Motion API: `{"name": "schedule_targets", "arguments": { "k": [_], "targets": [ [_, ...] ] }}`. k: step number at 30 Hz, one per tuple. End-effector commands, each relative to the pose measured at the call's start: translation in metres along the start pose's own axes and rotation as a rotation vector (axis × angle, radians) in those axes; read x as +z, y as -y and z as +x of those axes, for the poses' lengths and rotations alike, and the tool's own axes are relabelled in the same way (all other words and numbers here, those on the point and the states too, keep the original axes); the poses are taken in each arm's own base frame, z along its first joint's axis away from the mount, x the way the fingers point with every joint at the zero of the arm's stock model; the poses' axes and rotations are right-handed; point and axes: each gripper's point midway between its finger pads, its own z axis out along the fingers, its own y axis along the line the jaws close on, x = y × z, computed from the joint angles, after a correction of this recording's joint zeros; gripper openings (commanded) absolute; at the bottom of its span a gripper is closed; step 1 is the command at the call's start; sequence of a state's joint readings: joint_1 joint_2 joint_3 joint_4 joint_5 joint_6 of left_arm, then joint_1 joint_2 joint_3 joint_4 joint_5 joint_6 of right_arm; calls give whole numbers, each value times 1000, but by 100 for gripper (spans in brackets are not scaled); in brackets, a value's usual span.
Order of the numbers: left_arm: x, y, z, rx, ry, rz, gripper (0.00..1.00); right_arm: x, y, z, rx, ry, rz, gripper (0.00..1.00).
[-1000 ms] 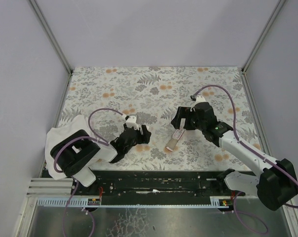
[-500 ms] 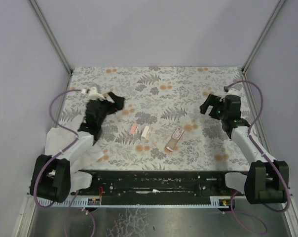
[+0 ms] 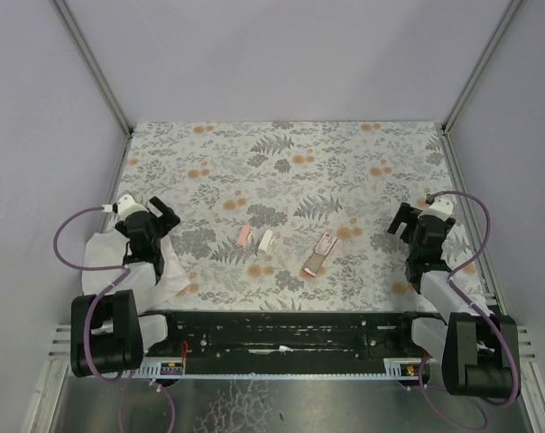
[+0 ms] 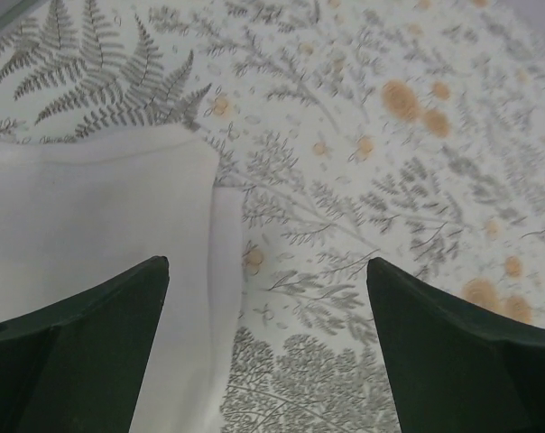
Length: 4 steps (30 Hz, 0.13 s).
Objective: Load the staples into the stapler
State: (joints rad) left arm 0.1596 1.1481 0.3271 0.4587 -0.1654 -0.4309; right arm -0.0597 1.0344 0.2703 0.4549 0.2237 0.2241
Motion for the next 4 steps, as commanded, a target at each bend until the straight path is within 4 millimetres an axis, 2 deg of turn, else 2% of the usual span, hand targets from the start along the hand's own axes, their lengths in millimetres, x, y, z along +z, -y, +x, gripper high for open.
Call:
{"name": "schedule_targets", "arguments": {
  "k": [1,4],
  "targets": [
    [7,3,-4,110,73,58,89,10,-2,-49,-1,206,13,99],
    [8,4,-9,106,87,55,89,16,-9,-47,-2,220,-24,99]
  ]
}}
